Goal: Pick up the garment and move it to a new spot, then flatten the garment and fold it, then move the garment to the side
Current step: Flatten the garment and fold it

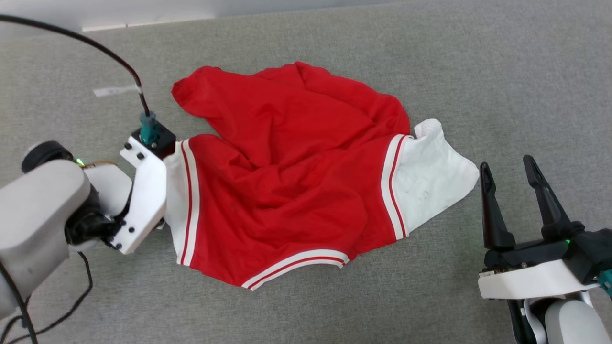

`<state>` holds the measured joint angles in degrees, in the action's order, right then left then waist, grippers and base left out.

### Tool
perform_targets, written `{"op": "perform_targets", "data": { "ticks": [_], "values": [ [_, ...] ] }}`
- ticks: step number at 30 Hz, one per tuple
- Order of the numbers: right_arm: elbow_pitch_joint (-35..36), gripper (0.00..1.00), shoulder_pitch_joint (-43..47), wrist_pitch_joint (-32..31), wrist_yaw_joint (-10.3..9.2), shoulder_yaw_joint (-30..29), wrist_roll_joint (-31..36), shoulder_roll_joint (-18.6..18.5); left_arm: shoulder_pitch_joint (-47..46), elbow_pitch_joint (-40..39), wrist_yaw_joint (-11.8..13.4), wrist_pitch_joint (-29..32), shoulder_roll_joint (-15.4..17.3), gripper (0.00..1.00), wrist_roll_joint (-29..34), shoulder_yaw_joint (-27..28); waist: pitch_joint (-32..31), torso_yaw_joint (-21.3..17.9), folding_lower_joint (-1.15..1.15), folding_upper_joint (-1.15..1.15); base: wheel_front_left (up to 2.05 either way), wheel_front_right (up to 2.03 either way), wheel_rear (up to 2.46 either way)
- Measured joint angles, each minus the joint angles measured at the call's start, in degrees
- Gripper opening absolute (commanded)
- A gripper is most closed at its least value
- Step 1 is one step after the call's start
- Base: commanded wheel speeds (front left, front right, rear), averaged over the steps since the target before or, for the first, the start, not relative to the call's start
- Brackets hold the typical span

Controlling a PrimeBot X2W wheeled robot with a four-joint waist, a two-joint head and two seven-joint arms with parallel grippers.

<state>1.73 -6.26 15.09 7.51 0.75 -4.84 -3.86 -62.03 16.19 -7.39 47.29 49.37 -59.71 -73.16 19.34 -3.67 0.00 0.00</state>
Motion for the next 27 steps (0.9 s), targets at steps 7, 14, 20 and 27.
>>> {"op": "perform_targets", "data": {
  "ticks": [7,14,20,27],
  "values": [
    [0.1,1.00,-0.8,0.0,0.00,0.3,0.0,0.0,1.9,0.3,0.0,0.6,-1.0,1.00,5.7,0.6,2.0,-1.1,-0.01,0.00,0.00,0.00,0.00],
    [0.0,1.00,-1.0,0.0,0.00,-1.2,0.0,-1.1,3.0,-0.1,-0.1,-4.2,-0.7,0.00,7.1,0.0,0.7,-0.6,0.00,0.00,0.00,0.00,0.00],
    [0.1,1.00,-5.1,0.0,0.00,-2.9,1.1,-8.3,2.4,-0.7,-0.1,-8.0,1.7,0.00,7.6,-0.2,-2.1,1.0,0.00,0.00,0.00,0.00,0.00],
    [-3.5,1.00,-13.2,-15.5,0.00,7.5,-3.8,-23.9,2.5,-3.6,-0.1,-9.9,5.2,0.00,8.0,-0.2,-3.9,3.4,0.00,0.00,0.00,0.00,0.00]
  ]
}}
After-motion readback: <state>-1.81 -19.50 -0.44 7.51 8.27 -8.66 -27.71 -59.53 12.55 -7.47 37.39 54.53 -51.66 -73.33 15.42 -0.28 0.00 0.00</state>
